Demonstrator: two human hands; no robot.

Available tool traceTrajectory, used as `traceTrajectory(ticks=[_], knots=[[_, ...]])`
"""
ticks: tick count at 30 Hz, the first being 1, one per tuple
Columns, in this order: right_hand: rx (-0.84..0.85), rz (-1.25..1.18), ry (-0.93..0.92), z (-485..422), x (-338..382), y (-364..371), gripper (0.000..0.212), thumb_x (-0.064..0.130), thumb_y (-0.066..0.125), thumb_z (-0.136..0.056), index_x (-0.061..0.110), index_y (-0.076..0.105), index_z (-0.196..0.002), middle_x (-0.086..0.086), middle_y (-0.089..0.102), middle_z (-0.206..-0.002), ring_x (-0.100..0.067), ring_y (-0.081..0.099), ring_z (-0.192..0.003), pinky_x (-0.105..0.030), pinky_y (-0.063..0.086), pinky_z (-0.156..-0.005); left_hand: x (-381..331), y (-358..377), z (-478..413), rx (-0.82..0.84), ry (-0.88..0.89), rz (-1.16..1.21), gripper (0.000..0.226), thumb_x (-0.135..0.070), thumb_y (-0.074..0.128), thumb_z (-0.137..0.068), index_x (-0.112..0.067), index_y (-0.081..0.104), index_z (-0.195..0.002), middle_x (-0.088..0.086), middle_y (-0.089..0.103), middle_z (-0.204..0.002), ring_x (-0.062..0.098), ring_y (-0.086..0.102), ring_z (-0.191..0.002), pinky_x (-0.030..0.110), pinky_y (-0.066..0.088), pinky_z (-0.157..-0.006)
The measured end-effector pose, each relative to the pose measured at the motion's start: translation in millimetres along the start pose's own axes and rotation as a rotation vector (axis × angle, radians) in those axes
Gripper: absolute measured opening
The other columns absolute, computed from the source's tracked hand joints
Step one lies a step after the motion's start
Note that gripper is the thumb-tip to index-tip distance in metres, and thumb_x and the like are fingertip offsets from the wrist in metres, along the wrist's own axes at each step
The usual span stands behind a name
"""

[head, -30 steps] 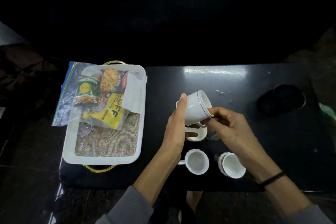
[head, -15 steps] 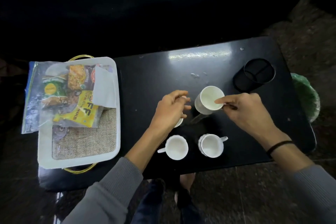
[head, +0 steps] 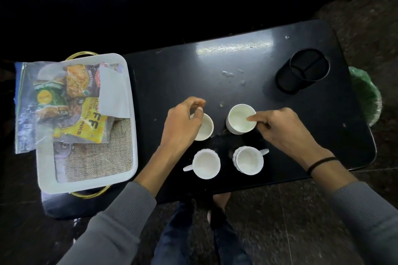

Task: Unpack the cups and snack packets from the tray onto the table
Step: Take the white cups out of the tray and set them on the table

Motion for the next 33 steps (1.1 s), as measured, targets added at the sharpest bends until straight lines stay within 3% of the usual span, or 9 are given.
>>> traceTrajectory(ticks=[7, 13, 18, 22, 25, 29, 33], knots=[[-0.041, 0.027, -0.055, 4, 1, 5, 0.038, -0.011, 0.069, -0.076, 0.012, 0.083, -0.103, -0.009, 0.082, -0.086, -0.034, 0.075, -0.069, -0.03, 0.057, -0.068, 5, 3, 5, 0.036, -0.006, 0.032, 0.028, -0.017, 0.054, -0.1, -0.023, 0.069, -0.124, -0.012, 0.072, -0.121, 0.006, 0.064, -0.115, 0.025, 0.048, -0.102], [-0.034, -0.026, -0.032, 8, -1, 10, 0.036, -0.012, 0.065, -0.081, 0.008, 0.081, -0.106, -0.007, 0.079, -0.115, -0.031, 0.076, -0.1, -0.04, 0.062, -0.087, 8, 2, 5, 0.033, -0.013, 0.028, 0.031, -0.015, 0.053, -0.1, -0.022, 0.068, -0.126, -0.012, 0.071, -0.124, 0.006, 0.063, -0.114, 0.018, 0.043, -0.096], [-0.002, 0.012, 0.029, 10, 5, 4, 0.037, -0.008, 0.067, -0.077, 0.016, 0.079, -0.102, 0.007, 0.07, -0.128, -0.021, 0.06, -0.117, -0.044, 0.061, -0.073, 10, 2, 7, 0.014, -0.021, 0.031, 0.031, -0.016, 0.055, -0.1, -0.022, 0.068, -0.128, -0.01, 0.07, -0.123, 0.008, 0.063, -0.113, 0.021, 0.046, -0.098], [0.017, 0.066, 0.04, 9, 15, -3, 0.035, -0.003, 0.068, -0.075, 0.022, 0.076, -0.099, 0.014, 0.067, -0.128, -0.017, 0.051, -0.119, -0.042, 0.06, -0.062, 10, -1, 12, 0.004, -0.022, 0.044, 0.033, -0.015, 0.054, -0.099, -0.023, 0.067, -0.128, -0.009, 0.07, -0.123, 0.009, 0.064, -0.114, 0.024, 0.048, -0.099], [0.027, 0.086, 0.025, 11, 25, -9, 0.033, 0.0, 0.069, -0.074, 0.021, 0.076, -0.099, 0.014, 0.066, -0.127, -0.015, 0.046, -0.122, -0.042, 0.06, -0.061, 7, -5, 18, -0.018, -0.018, 0.048, 0.033, -0.014, 0.054, -0.099, -0.023, 0.067, -0.127, -0.009, 0.071, -0.123, 0.009, 0.064, -0.115, 0.026, 0.049, -0.101], [0.038, 0.128, -0.048, 9, 47, -15, 0.029, 0.001, 0.071, -0.073, 0.016, 0.076, -0.097, 0.008, 0.069, -0.127, -0.019, 0.047, -0.125, -0.042, 0.061, -0.062, 5, -15, 24, -0.044, -0.016, 0.057, 0.032, -0.012, 0.054, -0.098, -0.021, 0.066, -0.127, -0.009, 0.07, -0.125, 0.006, 0.063, -0.118, 0.018, 0.043, -0.095], [0.041, 0.129, -0.12, -6, 77, -16, 0.025, 0.003, 0.072, -0.076, 0.018, 0.077, -0.096, 0.01, 0.069, -0.127, -0.016, 0.045, -0.126, -0.035, 0.059, -0.067, 10, -33, 27, -0.086, -0.016, 0.072, 0.031, -0.016, 0.055, -0.1, -0.02, 0.066, -0.13, -0.008, 0.069, -0.129, 0.007, 0.062, -0.118, 0.02, 0.043, -0.096]])
Point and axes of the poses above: each hand's wrist, its own z-axis away from the middle knuckle, its own y-axis out of the palm, x = y × z, the point moved 2 cm from there along -z, towards the middle knuckle
